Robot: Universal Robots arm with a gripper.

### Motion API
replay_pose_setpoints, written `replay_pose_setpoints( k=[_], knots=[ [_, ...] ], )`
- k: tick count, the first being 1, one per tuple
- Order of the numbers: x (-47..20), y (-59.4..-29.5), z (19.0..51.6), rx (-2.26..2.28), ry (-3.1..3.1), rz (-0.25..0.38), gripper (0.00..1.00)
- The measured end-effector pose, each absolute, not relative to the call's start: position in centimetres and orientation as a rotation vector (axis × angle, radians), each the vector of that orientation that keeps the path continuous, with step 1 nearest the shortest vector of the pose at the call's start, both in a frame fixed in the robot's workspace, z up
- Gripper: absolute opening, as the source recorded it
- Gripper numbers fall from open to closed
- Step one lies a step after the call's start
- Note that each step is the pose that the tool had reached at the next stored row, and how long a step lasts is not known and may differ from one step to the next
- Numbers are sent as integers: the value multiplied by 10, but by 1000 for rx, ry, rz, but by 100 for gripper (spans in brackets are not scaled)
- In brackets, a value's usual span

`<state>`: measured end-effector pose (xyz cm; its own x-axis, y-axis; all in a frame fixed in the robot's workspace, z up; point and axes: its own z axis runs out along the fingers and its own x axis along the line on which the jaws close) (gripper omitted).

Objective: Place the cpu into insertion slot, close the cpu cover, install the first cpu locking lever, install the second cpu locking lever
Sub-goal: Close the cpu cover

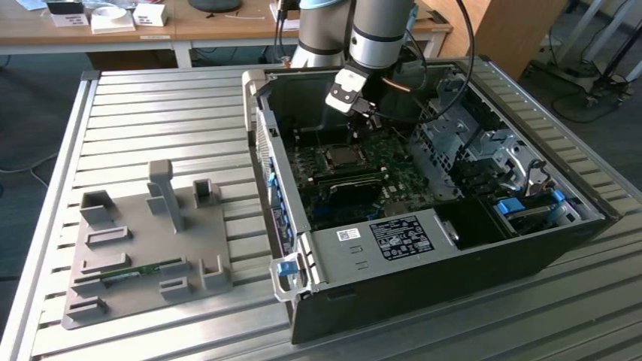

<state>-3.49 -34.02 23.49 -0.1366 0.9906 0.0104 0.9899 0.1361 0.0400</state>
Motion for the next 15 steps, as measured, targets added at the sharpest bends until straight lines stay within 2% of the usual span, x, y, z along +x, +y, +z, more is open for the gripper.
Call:
replay_pose_setpoints(
  k=[15],
  knots=[
    [-35,-340,235,2039,2365,58,11]
  ],
)
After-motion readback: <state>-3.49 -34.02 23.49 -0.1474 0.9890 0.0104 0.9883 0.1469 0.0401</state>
